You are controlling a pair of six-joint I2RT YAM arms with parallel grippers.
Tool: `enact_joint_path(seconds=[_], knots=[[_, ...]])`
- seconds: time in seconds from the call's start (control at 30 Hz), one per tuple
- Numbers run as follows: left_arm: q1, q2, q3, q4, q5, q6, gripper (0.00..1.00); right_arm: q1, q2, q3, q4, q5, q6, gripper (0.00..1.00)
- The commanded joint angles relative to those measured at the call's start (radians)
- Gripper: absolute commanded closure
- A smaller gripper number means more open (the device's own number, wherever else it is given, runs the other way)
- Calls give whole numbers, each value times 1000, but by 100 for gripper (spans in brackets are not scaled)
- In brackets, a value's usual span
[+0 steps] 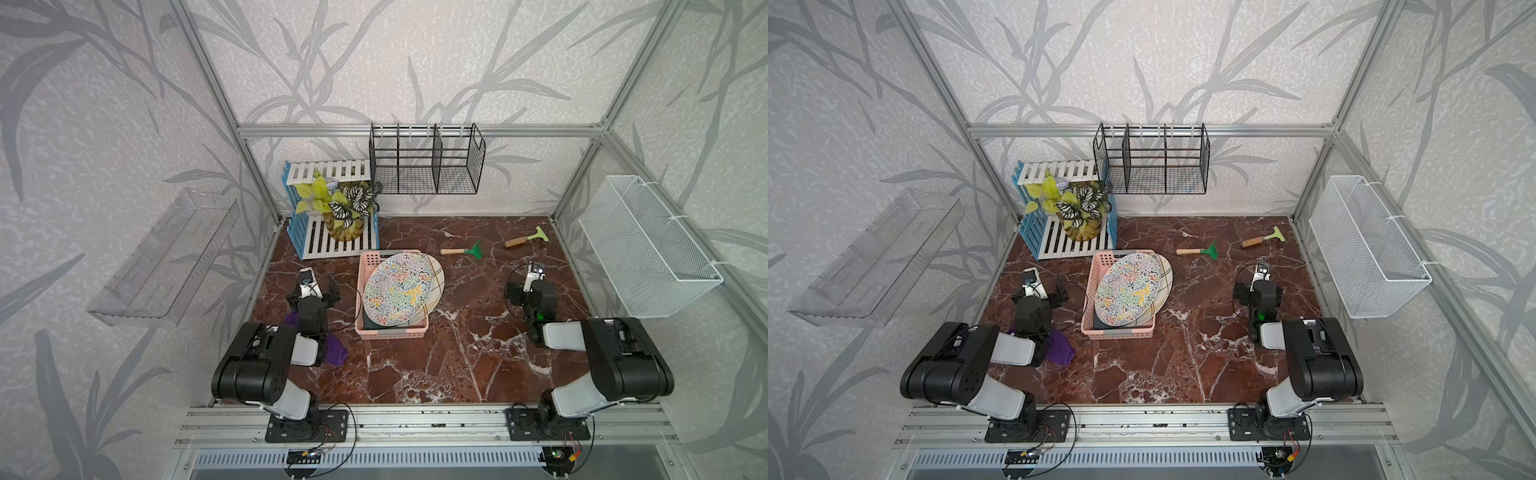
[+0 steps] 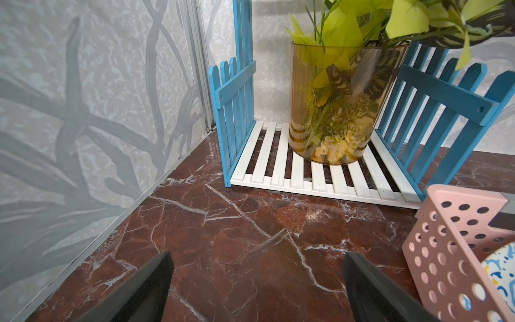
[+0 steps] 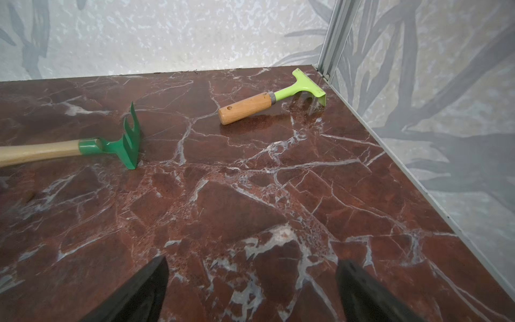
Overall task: Wipe the wet plate dry
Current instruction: Pick up the plate from the bin.
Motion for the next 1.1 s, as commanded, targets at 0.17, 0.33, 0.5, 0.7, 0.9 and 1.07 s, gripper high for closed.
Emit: enact_joint_path(seconds=[0.17,0.33,0.5,0.7,0.9,1.07], knots=[[5,-13,8,9,5,9,0,3,-10,20,-3,-3,3,1],[5,-14,7,10,5,8,0,2,-30,21,16,21,5,1],[-42,-267,163,-523,-68,-48,0,3,-324,310,-798,27,239,1],[-71,-499,394,-1075,202,-646,3,134,-455,537,-1249,-444,625,19],[-124,-442,450,-1201,502,-703,29,348,-389,617,-1249,-484,756,41],[-131,-347,467,-1256,493,-622,54,476,-208,758,-1259,-458,726,50]])
